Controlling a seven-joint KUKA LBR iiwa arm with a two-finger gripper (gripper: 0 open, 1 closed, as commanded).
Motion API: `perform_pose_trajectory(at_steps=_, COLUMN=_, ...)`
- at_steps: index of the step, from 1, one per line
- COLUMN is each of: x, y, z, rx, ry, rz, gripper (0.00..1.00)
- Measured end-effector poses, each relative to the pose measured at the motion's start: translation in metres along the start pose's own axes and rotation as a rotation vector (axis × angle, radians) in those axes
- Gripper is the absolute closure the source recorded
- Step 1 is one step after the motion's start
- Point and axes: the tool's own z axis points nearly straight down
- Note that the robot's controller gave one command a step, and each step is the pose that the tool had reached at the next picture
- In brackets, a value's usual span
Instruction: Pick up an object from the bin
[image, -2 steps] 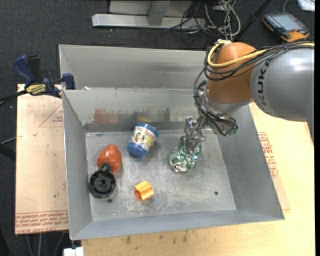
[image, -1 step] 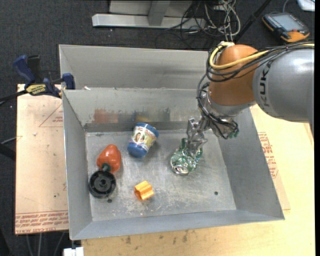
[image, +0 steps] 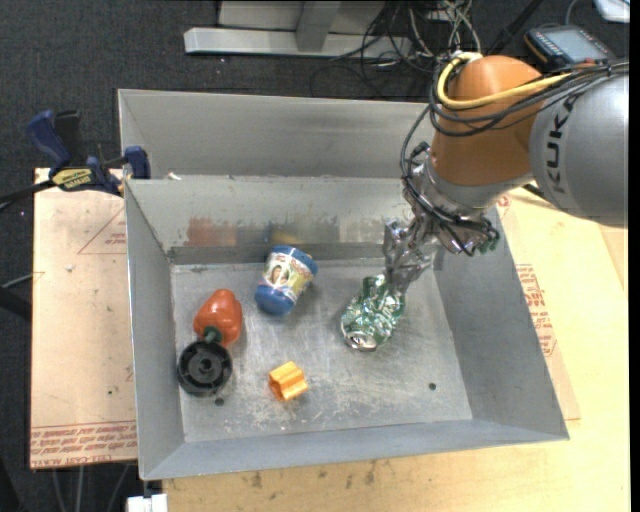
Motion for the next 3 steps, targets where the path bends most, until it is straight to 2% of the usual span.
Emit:
perform_pose_trajectory(at_steps=1, x=0.024, y=0.006, z=-0.034, rx=0.003, ry=-0.005, rz=-0.058, gripper=1.00)
perform_pose_trajectory(at_steps=2, x=0.021, y=-0.005, z=-0.048, rx=0.002, ry=-0.005, rz=0.215, gripper=1.00)
perform_pose_trajectory(at_steps=3, x=0.017, y=-0.011, z=-0.024, rx=0.006, ry=-0.009, rz=0.124, gripper=1.00)
